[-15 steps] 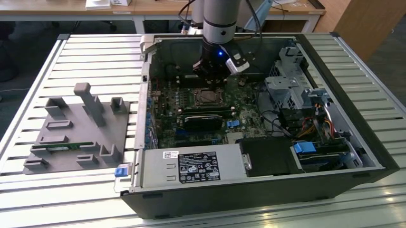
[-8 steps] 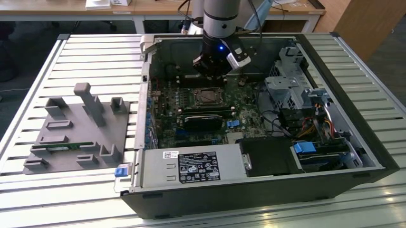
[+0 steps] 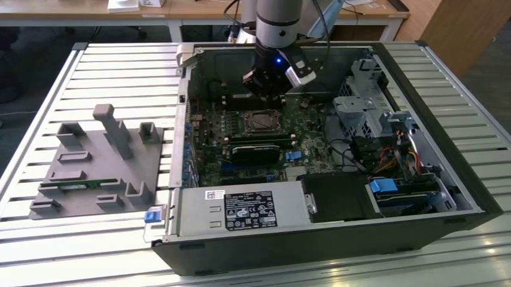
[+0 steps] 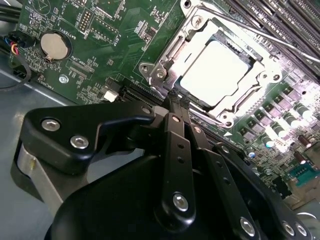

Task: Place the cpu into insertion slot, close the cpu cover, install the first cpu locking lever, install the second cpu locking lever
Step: 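Install the first cpu locking lever, then install the second cpu locking lever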

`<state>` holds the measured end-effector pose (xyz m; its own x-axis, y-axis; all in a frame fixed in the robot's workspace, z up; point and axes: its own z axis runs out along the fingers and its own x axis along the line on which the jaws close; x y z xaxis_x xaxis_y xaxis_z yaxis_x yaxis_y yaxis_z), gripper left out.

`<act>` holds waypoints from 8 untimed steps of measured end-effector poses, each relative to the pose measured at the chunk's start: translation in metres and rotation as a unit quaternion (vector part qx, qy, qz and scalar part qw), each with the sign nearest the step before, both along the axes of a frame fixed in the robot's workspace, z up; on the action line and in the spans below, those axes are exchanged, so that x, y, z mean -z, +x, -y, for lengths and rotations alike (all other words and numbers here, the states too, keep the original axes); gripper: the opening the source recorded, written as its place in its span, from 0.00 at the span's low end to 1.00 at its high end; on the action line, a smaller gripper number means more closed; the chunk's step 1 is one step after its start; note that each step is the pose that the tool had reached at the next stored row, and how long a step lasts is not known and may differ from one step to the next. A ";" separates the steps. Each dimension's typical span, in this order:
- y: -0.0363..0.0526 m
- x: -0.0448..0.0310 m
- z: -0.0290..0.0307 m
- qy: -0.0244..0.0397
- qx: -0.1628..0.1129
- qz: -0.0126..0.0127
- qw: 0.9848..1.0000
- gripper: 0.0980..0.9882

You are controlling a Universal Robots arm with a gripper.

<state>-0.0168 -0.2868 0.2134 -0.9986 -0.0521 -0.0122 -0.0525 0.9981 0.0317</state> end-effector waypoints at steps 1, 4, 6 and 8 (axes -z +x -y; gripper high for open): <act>0.0001 0.0000 0.0002 0.000 0.000 0.000 1.000 0.01; 0.0002 0.0001 0.0006 0.000 0.000 0.000 1.000 0.01; 0.0003 0.0000 0.0008 0.000 0.000 0.000 1.000 0.01; 0.0004 0.0001 0.0011 0.000 0.000 0.000 1.000 0.01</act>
